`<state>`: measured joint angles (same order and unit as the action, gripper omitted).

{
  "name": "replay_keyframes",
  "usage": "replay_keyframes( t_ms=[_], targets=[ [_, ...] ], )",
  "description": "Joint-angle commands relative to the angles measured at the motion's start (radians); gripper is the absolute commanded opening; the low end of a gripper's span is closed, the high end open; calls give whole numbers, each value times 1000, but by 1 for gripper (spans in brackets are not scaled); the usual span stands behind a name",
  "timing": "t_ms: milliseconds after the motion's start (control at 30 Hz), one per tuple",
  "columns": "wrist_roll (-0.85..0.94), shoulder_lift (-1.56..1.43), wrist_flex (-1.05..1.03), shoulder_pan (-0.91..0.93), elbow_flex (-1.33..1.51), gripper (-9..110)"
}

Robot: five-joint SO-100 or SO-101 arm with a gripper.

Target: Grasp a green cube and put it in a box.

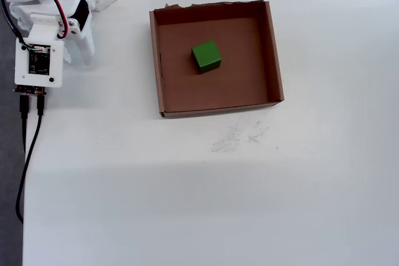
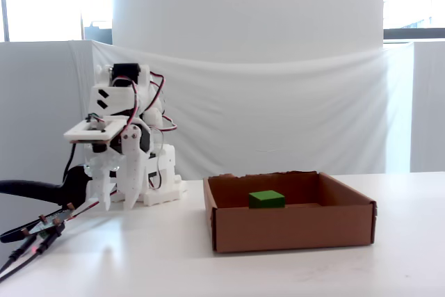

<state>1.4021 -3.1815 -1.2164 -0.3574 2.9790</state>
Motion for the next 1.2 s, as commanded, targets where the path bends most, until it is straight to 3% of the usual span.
replay_keyframes(
  t_ms=[0, 200, 467, 933, 1167],
  targets=[
    [-6, -3, -9, -21, -5, 9],
    [-107, -60, -44, -236, -5, 9],
    [-117, -58, -44, -229, -5, 9],
    [-232, -58, -46, -497, -5, 10],
    [-262, -58, -46, -508, -5, 13]
  ],
)
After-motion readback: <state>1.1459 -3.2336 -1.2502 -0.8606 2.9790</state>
